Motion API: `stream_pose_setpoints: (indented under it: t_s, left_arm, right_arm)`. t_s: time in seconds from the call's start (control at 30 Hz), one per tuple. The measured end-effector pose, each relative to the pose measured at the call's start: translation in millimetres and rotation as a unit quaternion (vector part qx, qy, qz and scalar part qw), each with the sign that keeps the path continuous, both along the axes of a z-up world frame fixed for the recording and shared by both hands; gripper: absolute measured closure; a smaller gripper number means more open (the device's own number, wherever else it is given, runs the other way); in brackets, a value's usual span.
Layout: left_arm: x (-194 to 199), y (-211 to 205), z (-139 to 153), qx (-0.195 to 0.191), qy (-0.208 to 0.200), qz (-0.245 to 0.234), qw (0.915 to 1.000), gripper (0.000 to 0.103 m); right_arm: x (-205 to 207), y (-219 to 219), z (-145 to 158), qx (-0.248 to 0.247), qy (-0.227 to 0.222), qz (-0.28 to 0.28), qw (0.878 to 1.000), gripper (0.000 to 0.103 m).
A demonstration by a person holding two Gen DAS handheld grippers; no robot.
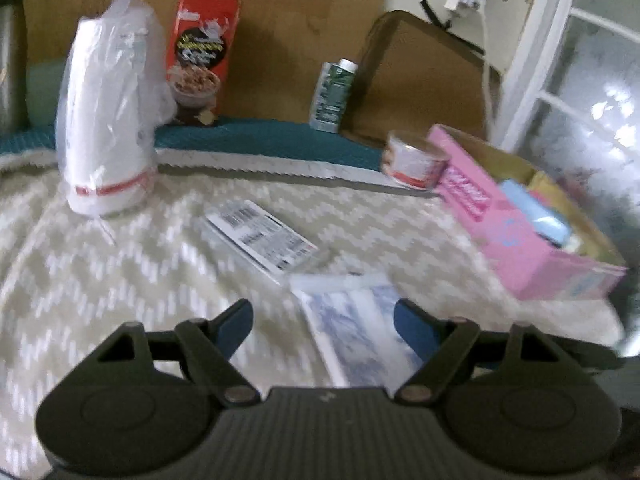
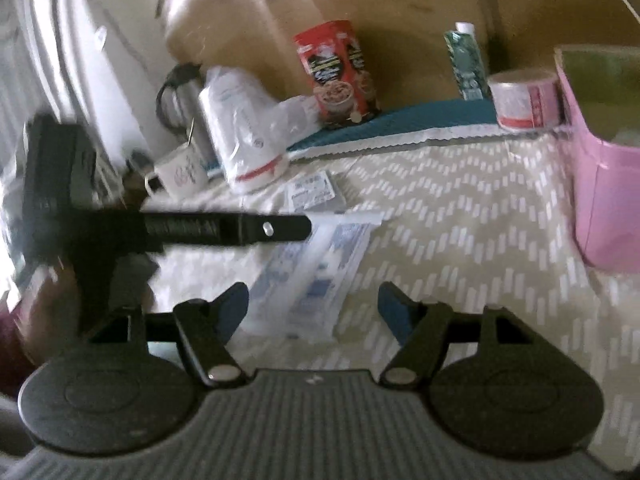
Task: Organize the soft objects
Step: 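Pass the wipes pack to the left gripper and place it in the pink tin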
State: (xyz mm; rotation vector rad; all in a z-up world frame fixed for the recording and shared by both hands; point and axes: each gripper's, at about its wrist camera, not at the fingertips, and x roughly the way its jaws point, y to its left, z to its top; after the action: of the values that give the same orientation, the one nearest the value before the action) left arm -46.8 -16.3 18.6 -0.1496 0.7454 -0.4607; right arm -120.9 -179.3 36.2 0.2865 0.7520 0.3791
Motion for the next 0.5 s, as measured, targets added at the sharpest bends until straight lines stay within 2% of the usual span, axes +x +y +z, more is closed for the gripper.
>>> stream_pose_setpoints:
  t_s: [0.07,0.17,0.23,0.27,0.3,0.37,0.4,0.5]
  left_arm:
    - [-2,-1,1,-0.011,0.018,-0.018,0.9996,0.025]
    - [2,-12,-12,-0.029,0.06,-0.051,0.9965,0.038]
    - [-4,-24,-12,-0.002,0.032,-0.043,0.9986,0.042]
    - [-7,-30,-10,0.021,0.022,-0.037,0.9989,0.045]
    - [-9,-31,-6,0.023,0.012,-0.034,0.9991,0.047]
    - [-11,-30,8,0.003,-0.008,-0.04,0.9992,0.048]
    - [-13,-29,16,-0.005,-0.022,-0.045,0.9987,0.048]
    - [-12,-41,41,-0.013,-0.065,-0.065,0.9957,0.048]
  right_arm:
    - [-3,11,0,-0.037,-0.015,0.01,0.999,0.026]
    - [-2,29,-6,-0.097,-0.04,0.035,0.994,0.026]
    - [-5,44,-9,-0.149,-0.064,0.053,0.985,0.038]
    - [-7,48,-9,-0.157,-0.078,0.061,0.983,0.049]
    - [-7,49,-9,-0.162,-0.081,0.056,0.982,0.055]
    - [-7,47,-7,-0.169,-0.088,0.047,0.981,0.062]
    - [-9,44,-4,-0.172,-0.098,0.035,0.98,0.071]
    - [-9,26,13,-0.165,-0.129,-0.007,0.978,0.08]
